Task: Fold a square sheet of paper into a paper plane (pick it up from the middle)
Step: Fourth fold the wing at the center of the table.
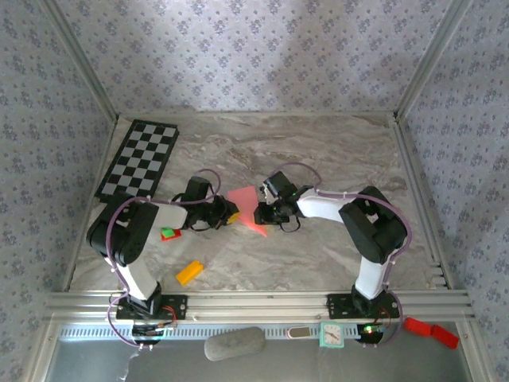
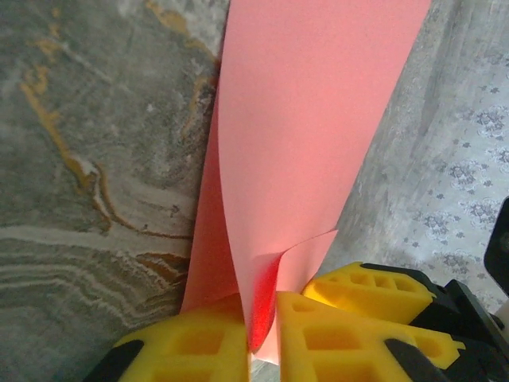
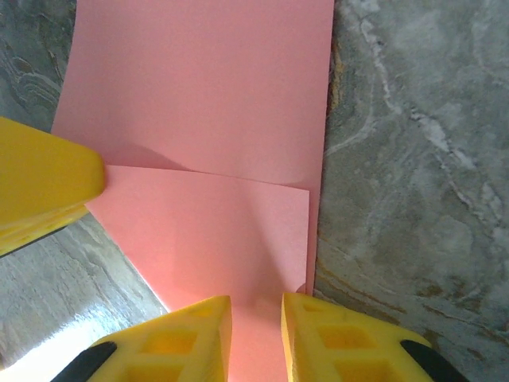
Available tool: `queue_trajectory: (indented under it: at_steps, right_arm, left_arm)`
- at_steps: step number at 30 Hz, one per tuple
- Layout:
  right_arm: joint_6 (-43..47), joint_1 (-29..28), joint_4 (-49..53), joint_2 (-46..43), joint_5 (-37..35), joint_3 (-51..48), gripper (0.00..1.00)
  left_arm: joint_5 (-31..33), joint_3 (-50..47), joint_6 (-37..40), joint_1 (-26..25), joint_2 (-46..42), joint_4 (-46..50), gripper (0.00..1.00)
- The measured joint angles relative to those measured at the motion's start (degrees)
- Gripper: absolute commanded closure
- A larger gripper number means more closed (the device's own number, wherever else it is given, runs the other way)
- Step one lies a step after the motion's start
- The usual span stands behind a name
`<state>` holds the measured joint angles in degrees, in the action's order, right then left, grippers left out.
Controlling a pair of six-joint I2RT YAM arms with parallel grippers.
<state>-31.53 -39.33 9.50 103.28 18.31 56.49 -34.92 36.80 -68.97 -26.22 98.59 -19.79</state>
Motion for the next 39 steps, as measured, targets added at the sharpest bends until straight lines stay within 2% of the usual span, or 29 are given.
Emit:
queue_trajectory:
  at_steps: [9,17,22,26,32,39]
  right_arm:
    - [3.2,0.0,-2.2,-4.7,-1.7,-3.0,0.55]
    - [9.2,-1.2,-6.7,-14.8,-11.3,-9.1,0.44]
    - [13.9,-4.8,-8.4,-16.7,-20.0,-10.6,0.44]
    - [17.5,-8.7,-9.9,-16.6,-24.2,-10.7,0.45]
    - [20.6,-13.5,-10.7,-12.6,-26.8,-9.3,0.49]
    - [20.7,-14.7,-10.8,-7.4,-27.6,-7.2,0.53]
  left_arm:
    - [0.9,0.0,-0.6,0.1,-0.4,1.1,0.98]
    - [5.0,3.2,-1.2,-0.5,-4.5,10.0,0.99]
    - [8.4,7.5,-1.2,-2.1,-7.0,16.8,0.99]
    - [10.5,9.4,-1.3,-3.2,-7.6,20.5,0.99]
    - [12.2,10.2,-1.9,-3.9,-7.8,23.4,0.99]
    - [12.7,10.4,-2.3,-3.9,-7.8,24.8,0.98]
